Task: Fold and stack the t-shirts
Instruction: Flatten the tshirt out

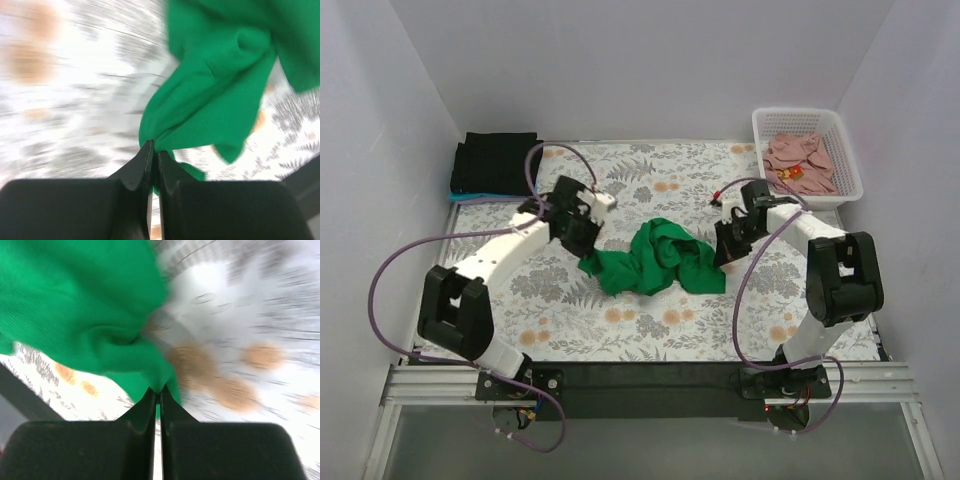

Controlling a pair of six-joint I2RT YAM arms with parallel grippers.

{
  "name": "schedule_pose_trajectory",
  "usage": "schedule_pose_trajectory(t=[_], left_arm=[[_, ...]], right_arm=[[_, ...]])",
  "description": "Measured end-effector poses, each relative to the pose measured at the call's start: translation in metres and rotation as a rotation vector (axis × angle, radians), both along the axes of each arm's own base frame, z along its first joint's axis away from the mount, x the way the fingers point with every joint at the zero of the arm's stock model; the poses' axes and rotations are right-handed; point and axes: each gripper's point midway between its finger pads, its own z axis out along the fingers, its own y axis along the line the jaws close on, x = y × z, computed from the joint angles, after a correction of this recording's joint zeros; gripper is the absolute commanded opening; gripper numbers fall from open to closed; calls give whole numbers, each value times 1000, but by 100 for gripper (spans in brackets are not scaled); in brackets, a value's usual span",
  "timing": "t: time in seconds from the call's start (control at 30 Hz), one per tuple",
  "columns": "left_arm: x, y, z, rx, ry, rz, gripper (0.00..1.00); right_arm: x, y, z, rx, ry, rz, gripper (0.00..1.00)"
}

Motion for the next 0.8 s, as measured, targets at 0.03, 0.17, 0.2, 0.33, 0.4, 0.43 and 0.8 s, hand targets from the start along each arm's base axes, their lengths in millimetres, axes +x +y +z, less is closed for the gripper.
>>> schedule_pose_trajectory(t=[0.03, 0.17, 0.2, 0.33, 0.4, 0.43, 0.8], left_arm=[[22, 13, 18, -24, -41, 54, 0], [65, 64, 73, -65, -166, 178, 0], [67, 75, 82, -68, -180, 196, 0], [71, 118, 99, -76, -178, 272, 0], [75, 142, 107, -81, -181, 330, 0], [78, 153, 111, -81, -189, 356, 0], [129, 192, 175, -138, -311, 420, 0]], right_arm=[[11, -7, 7, -2, -32, -21, 1], [47, -39, 39, -28, -160, -88, 1], [53, -48, 46, -42, -188, -97, 1], [56, -72, 59, -90, -230, -102, 1], [51, -80, 60, -109, -226, -96, 1], [50, -83, 61, -119, -224, -92, 1], [78, -86, 123, -95, -368, -51, 1]])
